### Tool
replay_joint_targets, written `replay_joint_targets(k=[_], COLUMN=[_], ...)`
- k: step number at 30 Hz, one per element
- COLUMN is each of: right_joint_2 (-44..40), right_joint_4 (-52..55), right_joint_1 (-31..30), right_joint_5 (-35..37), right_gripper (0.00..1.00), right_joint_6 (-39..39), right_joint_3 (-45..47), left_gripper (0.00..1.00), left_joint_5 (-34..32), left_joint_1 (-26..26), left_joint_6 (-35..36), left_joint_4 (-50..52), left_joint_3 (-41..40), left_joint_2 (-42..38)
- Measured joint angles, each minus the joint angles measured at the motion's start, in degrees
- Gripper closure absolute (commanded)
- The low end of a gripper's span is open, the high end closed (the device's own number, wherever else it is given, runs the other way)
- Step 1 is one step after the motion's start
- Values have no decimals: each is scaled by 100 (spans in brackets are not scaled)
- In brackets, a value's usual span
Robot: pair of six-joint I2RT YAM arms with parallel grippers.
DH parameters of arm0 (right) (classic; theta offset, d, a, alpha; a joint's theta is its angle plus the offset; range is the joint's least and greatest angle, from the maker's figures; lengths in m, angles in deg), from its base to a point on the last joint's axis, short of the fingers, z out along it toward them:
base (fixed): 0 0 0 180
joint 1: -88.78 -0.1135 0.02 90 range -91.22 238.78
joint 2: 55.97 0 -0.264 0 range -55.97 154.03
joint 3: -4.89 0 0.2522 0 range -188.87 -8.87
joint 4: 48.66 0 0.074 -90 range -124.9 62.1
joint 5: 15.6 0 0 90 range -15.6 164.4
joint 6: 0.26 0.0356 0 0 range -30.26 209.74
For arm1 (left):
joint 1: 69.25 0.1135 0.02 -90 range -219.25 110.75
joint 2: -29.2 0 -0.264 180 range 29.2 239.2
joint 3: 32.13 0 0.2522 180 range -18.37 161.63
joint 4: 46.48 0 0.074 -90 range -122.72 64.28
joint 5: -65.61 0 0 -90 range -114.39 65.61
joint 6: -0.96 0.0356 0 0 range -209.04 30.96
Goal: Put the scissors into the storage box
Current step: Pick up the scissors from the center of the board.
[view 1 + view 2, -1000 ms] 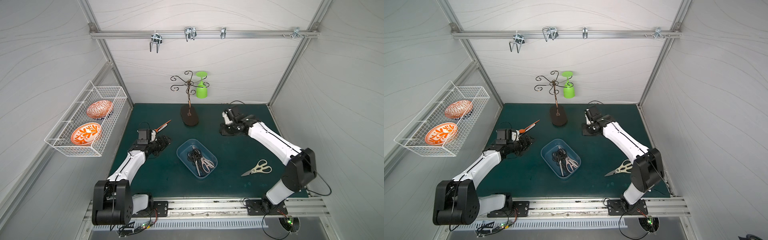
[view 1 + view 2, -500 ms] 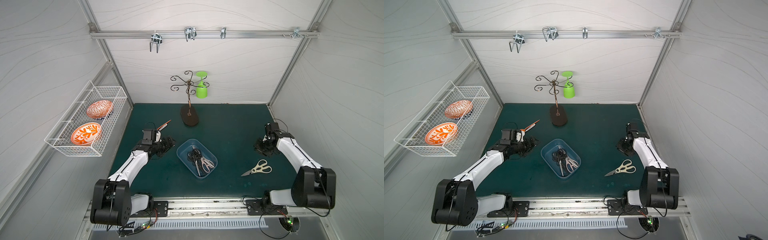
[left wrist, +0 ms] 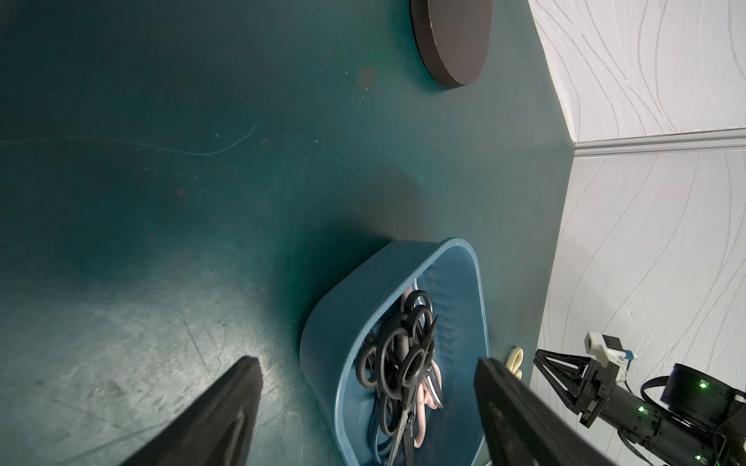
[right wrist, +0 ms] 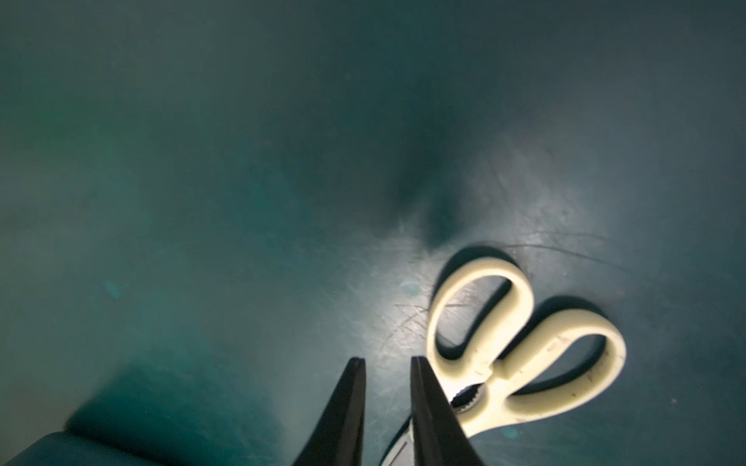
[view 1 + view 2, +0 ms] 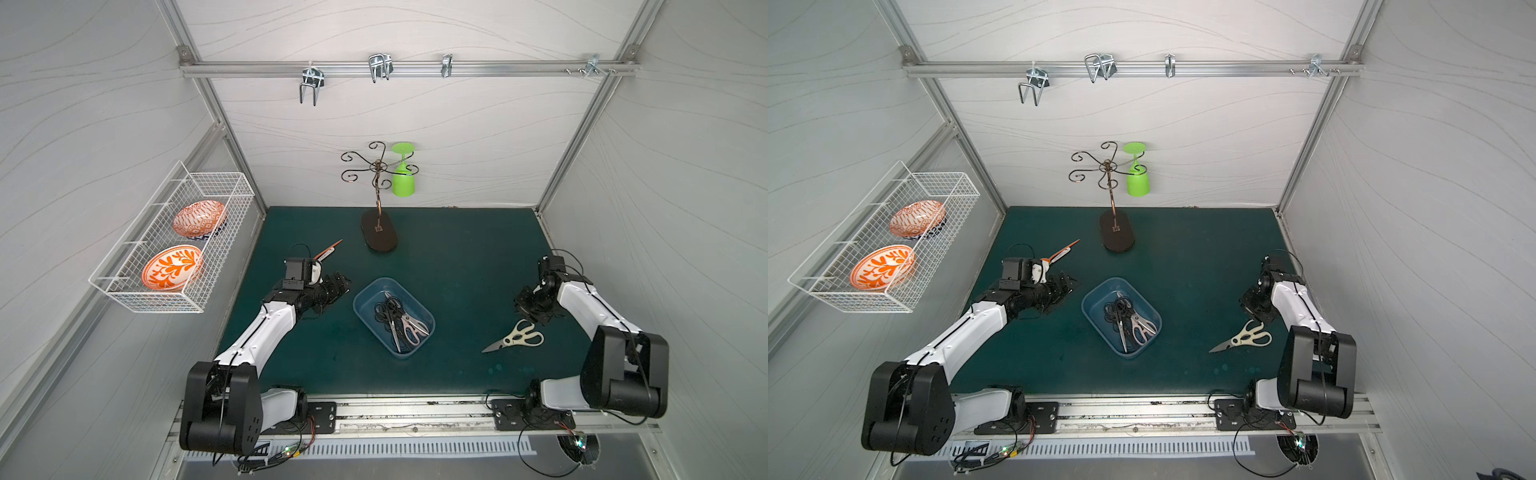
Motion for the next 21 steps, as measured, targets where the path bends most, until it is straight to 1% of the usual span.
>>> replay_joint_targets(k=[9,21], right_joint_2=[186,514], right_joint_4=[-160,-494], right_joint_1=[144,155], right_joint_5=[76,94], right_gripper=[77,78], right_joint_6=[125,144], right_joint_3=[199,258], left_gripper=[13,13], left_joint_5=[-4,-61], left_joint_1=[0,0], left_joint_6=[9,11], left_joint_4=[4,48], left_joint_3=[0,0], left_joint_2=[0,-2])
